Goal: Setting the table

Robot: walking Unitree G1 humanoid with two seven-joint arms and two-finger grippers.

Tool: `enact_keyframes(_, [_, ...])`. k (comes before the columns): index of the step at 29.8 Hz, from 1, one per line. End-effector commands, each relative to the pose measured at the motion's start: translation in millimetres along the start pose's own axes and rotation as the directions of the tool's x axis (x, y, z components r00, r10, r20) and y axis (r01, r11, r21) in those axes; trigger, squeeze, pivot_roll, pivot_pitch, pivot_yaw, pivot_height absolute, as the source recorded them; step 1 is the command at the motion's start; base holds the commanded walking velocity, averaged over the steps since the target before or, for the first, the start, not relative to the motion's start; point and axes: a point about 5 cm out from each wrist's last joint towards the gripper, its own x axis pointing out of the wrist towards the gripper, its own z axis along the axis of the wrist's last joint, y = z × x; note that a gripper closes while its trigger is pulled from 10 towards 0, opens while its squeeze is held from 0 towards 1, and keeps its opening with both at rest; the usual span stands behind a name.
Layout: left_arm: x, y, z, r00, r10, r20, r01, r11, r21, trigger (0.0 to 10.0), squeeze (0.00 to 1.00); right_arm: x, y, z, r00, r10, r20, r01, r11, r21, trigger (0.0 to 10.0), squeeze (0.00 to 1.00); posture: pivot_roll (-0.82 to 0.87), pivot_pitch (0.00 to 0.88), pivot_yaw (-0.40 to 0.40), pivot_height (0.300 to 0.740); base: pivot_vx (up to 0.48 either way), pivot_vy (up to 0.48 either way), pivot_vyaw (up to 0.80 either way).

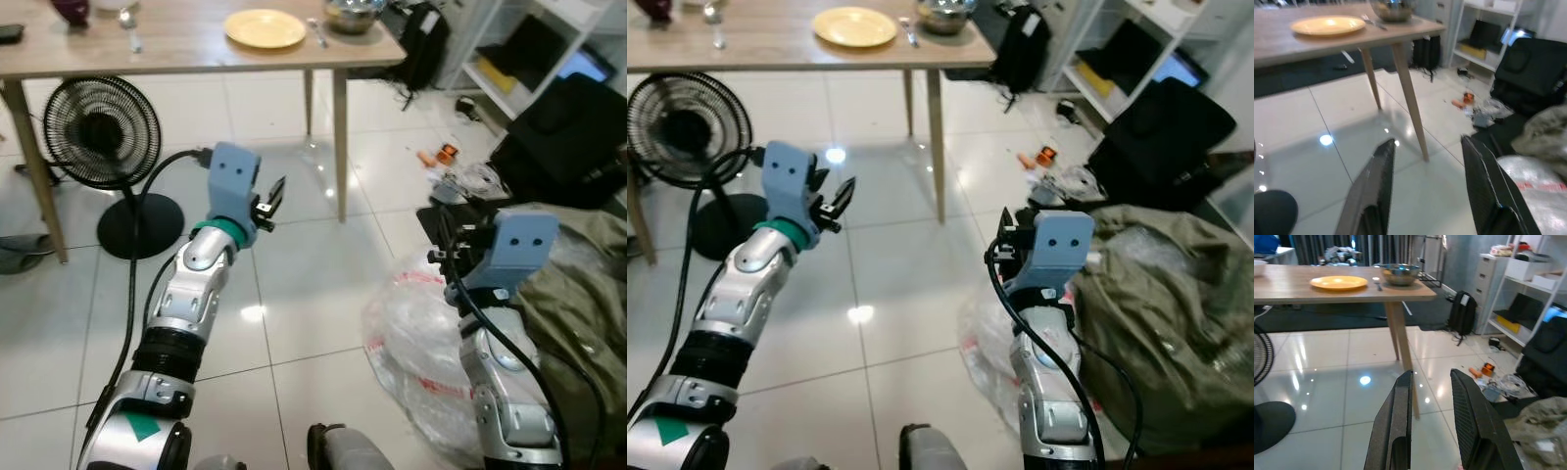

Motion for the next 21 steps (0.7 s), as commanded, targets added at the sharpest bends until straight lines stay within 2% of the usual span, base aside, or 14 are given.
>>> enact_keyframes(1, [-3.4,0.0,-0.8,1.000,0.013,-0.007,-0.013,1.000,0.010,10.0,0.00,2.4,3.0,-2.9,1.000,0.027,-0.011,-0.027,1.000,0.008,10.0,0.00,0.10,0.005,-0.048,0.740,0.000,0.000,-0.80])
enact_keyframes(3, [-16.1,11.5,-6.4,0.998,0.065,-0.022,-0.065,0.998,0.026,10.0,0.00,9.2,17.1,-4.8,0.994,0.104,-0.018,-0.104,0.994,0.030,10.0,0.00,0.13,0.010,-0.063,0.740,0.000,0.000,-0.43])
enact_keyframes(4, [-16.1,11.5,-6.4,0.998,0.065,-0.022,-0.065,0.998,0.026,10.0,0.00,9.2,17.1,-4.8,0.994,0.104,-0.018,-0.104,0.994,0.030,10.0,0.00,0.13,0.010,-0.063,0.740,0.000,0.000,-0.43])
enact_keyframes(5, [-23.0,16.3,-9.7,0.995,0.093,-0.031,-0.092,0.995,0.033,10.0,0.00,11.6,27.8,-7.8,0.986,0.165,-0.034,-0.163,0.985,0.058,10.0,0.00,0.15,0.017,-0.080,0.740,0.000,0.000,0.00])
enact_keyframes(9, [-27.4,18.5,-11.4,0.993,0.116,-0.033,-0.115,0.993,0.042,10.0,0.00,12.1,38.5,-12.1,0.971,0.231,-0.056,-0.224,0.969,0.102,10.0,0.00,0.16,0.023,-0.093,0.740,0.000,0.000,0.00])
enact_keyframes(12, [-30.4,16.3,-10.9,0.993,0.113,-0.020,-0.111,0.991,0.073,10.0,0.00,8.4,52.4,-20.4,0.939,0.333,-0.092,-0.316,0.935,0.159,10.0,0.00,0.17,0.025,-0.097,0.740,0.000,0.000,0.00])
enact_keyframes(18, [-30.5,13.5,-9.8,0.993,0.120,-0.018,-0.118,0.990,0.080,10.0,0.00,5.8,56.5,-21.9,0.925,0.367,-0.097,-0.349,0.922,0.166,10.0,0.00,0.16,0.027,-0.104,0.740,0.000,0.000,0.00])
enact_keyframes(21, [-24.6,10.1,-6.5,0.994,0.113,-0.012,-0.111,0.991,0.075,10.0,0.00,7.5,49.5,-18.7,0.944,0.319,-0.080,-0.306,0.941,0.146,10.0,0.00,0.14,0.022,-0.083,0.740,0.000,0.000,0.00])
